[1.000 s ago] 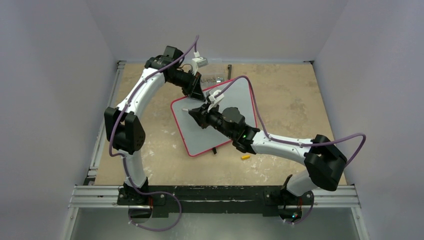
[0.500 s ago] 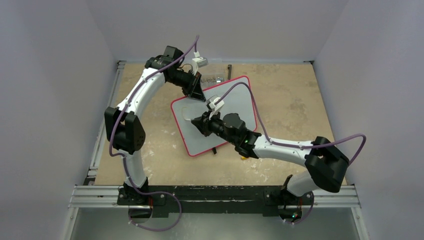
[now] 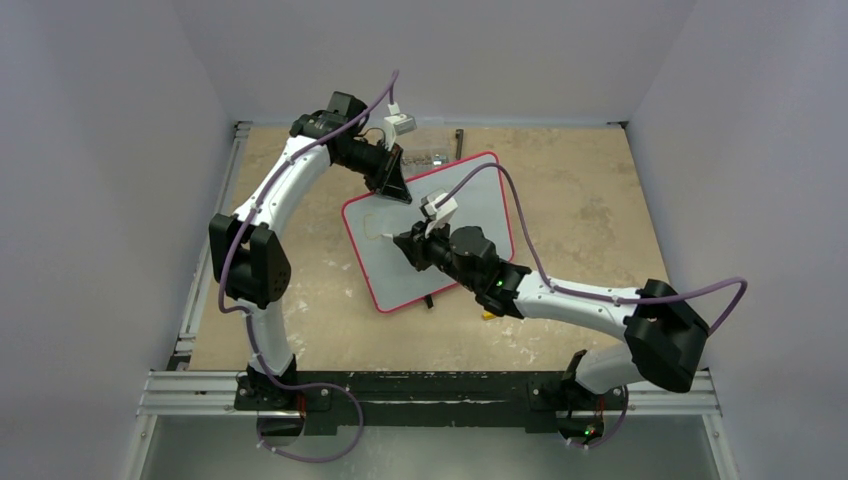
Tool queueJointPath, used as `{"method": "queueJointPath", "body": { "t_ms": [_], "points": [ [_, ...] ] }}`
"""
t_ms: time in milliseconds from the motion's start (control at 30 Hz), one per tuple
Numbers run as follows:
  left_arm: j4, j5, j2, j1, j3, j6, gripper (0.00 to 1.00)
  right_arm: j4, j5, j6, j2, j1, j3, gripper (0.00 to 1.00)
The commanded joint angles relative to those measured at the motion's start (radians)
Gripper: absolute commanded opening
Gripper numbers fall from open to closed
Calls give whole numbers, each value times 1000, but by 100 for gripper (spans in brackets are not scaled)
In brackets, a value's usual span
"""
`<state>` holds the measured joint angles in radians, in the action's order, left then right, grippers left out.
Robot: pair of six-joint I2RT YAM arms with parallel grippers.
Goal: Write a sentence on the whiteboard
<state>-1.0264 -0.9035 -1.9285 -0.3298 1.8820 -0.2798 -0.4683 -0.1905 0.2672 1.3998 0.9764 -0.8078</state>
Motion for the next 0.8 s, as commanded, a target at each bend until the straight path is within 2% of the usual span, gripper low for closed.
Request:
{"method": "queueJointPath", "body": {
  "t_ms": [0, 300, 600, 767],
  "points": [
    [7, 108, -13, -33, 6, -118, 0, 14, 3, -41, -24, -5, -32, 0],
    [0, 95, -1, -35, 12, -118, 0, -122, 88, 8, -82, -5, 23, 0],
    [0, 93, 12, -35, 12, -119, 0, -114, -80, 34, -86, -5, 7, 0],
    [-1, 88, 10, -35, 16, -119, 0, -103, -117, 44, -61, -5, -4, 0]
  ]
}}
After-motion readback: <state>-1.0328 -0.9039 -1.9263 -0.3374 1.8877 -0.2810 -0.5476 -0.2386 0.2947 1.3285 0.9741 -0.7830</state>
